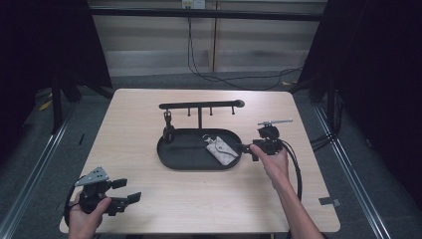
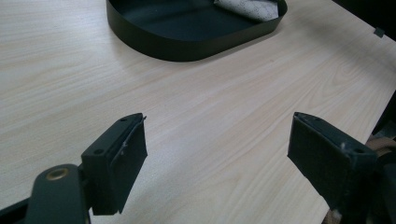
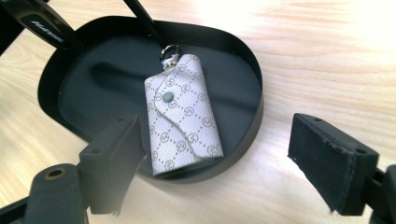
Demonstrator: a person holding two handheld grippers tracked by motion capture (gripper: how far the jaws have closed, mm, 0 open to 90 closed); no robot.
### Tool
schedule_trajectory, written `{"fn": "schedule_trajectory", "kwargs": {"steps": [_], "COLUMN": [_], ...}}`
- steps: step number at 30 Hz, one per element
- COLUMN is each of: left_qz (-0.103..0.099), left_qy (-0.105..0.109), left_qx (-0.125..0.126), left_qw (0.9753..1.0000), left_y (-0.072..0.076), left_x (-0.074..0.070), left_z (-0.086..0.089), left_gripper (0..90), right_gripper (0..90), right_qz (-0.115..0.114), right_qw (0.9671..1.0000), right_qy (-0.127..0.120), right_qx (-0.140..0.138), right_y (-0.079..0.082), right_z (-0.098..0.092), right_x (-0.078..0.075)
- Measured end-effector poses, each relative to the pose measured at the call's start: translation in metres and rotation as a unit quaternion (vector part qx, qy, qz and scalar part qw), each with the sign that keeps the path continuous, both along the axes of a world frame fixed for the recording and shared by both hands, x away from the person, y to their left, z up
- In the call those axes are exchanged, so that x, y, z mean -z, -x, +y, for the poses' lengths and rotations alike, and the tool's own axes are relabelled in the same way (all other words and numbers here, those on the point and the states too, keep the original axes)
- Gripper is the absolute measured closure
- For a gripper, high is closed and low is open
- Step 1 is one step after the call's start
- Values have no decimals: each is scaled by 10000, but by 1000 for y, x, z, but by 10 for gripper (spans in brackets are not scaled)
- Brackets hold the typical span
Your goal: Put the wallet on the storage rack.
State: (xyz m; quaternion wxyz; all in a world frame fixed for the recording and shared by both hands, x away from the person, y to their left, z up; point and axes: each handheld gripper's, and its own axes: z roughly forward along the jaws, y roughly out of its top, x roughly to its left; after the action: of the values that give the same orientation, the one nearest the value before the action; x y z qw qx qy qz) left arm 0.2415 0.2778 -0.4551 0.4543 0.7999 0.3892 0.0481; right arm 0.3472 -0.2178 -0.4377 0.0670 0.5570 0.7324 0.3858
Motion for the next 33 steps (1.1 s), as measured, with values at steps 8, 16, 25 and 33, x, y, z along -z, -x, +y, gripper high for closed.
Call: {"fn": "schedule_trajectory", "kwargs": {"steps": [8,16,25,33], "left_qz": [4,6,48,75], "left_qy": [-7,5,-96,-144], "left_qx": [2,-13,-63,-25], "left_qw": [10000,10000,9999,9999], "left_y": [0,0,0,-1], "left_x": [-1,-1,0,1], "left_z": [1,1,1,-1], "left_gripper": [193,193,193,193], "right_gripper": [174,173,169,169], "right_qz": [-183,-445,-495,-507], "right_qw": [9997,9986,9981,9980], "right_qy": [119,274,374,376], "right_qx": [-63,-125,-67,43], "right_y": [19,41,68,92], "right_z": [-7,-15,-33,-49], "right_x": [-4,-9,-6,-1]}}
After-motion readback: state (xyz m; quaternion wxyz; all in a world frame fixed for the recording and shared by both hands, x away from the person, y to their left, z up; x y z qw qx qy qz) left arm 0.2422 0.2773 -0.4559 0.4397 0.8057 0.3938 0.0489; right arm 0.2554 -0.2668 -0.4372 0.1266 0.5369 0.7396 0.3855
